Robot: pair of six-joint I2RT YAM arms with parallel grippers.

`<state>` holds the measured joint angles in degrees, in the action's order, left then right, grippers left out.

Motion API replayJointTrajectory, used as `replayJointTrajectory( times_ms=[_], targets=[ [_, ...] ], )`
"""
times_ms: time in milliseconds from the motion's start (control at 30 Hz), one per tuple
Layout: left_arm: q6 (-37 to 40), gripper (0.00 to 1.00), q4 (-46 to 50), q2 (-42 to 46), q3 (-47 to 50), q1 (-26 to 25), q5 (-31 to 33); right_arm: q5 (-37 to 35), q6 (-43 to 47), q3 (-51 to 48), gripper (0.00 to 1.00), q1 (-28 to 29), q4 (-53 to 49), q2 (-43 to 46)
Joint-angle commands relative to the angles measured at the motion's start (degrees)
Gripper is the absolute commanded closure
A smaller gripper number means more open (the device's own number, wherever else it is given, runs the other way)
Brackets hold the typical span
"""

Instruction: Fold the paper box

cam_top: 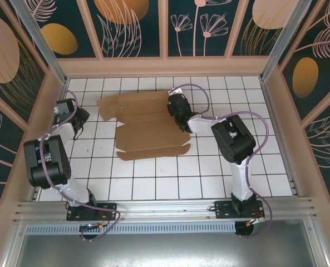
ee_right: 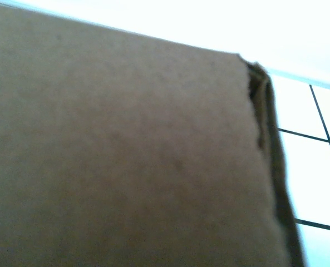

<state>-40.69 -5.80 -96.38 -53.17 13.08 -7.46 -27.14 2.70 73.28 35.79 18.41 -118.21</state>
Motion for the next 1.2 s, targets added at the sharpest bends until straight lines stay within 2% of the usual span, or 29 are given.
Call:
replayJointTrajectory(
  times_ms=[0, 100, 233, 367, 567, 633, 767, 1000, 1167],
  targets=[
    [4.7, 0.77, -2.3, -4.9, -2.2, -0.4, -8.4, 1.1, 4.0, -1.0, 1.0, 0.4, -9.7, -4.1],
    [5.0, 0.77, -2.9, -4.2, -1.3, -0.4, -7.1, 1.3, 3.9, -0.8, 1.0, 0.3, -9.9, -4.1],
    [7.5, 0.76, -8.4, 0.4, 2.4, -0.6, -7.3, 1.6, 4.0, -0.3, 1.0, 0.2, -10.2, -4.5],
    [9.6, 0.73, -16.8, -0.8, 4.2, -0.6, -8.9, 1.6, 4.0, -0.3, 1.0, 0.4, -10.4, -4.6],
    [13.6, 0.7, -10.8, -8.4, -2.2, -0.7, -11.2, 1.4, 4.2, -0.3, 1.0, 0.5, -10.3, -4.6],
    [15.1, 0.69, -10.5, -7.4, -2.2, -0.7, -13.3, 1.5, 4.2, -0.3, 1.0, 0.5, -10.2, -4.7],
    [14.2, 0.66, -16.7, -4.3, 1.9, -1.4, -17.4, 1.5, 4.2, 0.0, 1.0, 0.4, -10.4, -5.0],
    [21.2, 0.65, -10.9, -7.0, -2.2, -6.1, -26.0, 1.8, 4.3, -0.4, 1.0, 0.5, -10.1, -4.6],
    [23.6, 0.66, -10.1, -6.2, -2.1, -7.8, -27.4, 2.0, 4.3, -0.4, 1.0, 0.4, -10.3, -4.8]
  ],
)
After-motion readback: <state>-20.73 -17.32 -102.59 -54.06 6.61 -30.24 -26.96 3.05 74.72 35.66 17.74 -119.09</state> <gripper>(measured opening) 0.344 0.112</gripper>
